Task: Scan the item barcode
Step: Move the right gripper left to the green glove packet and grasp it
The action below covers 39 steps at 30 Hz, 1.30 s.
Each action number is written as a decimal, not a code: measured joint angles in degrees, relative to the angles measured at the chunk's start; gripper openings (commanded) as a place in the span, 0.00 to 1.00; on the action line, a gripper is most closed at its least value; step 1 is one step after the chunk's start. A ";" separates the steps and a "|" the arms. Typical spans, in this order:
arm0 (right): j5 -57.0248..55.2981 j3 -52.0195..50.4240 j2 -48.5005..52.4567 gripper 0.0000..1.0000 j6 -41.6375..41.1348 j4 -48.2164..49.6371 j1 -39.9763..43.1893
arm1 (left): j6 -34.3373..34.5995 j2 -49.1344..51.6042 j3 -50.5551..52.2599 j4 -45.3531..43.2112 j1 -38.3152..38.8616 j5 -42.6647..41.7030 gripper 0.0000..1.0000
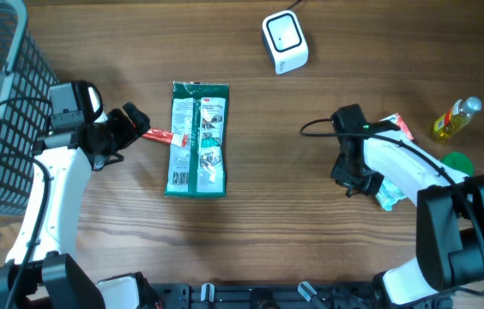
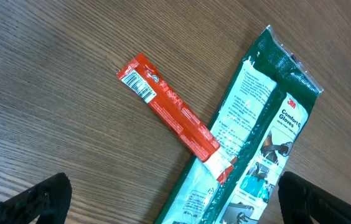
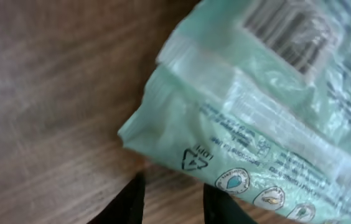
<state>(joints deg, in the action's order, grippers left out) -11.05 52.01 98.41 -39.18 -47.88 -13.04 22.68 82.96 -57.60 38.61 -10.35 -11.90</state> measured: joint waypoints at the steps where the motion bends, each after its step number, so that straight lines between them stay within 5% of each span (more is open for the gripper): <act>1: -0.02 0.22 0.00 0.35 1.81 0.33 0.02 | 0.00 0.00 -0.02 -0.02 0.00 0.00 1.00; 7: 17.92 9.18 0.33 0.34 10.58 4.11 0.11 | 0.00 0.00 -0.02 0.00 0.00 0.00 1.00; 12: 32.50 10.40 0.33 0.36 8.55 15.50 -5.49 | 0.00 0.02 -0.02 0.00 0.00 -0.02 1.00; 19: 19.32 10.51 0.42 0.48 3.85 30.32 -26.45 | 0.00 0.02 -0.02 0.00 0.00 0.02 1.00; 27: 4.59 10.62 9.31 0.53 3.19 45.66 -36.28 | 0.00 0.00 -0.02 -0.02 0.00 0.00 1.00; 37: 6.97 10.84 16.46 0.07 2.97 48.33 -36.41 | 0.00 0.00 -0.02 -0.02 0.00 0.00 1.00; 39: 7.13 10.84 16.46 0.04 2.99 48.15 -36.41 | 0.00 0.00 -0.02 -0.02 0.00 0.00 1.00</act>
<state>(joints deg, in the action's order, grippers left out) -3.92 62.85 114.87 -36.18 0.27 -49.45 22.68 82.96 -57.63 38.59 -10.35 -11.90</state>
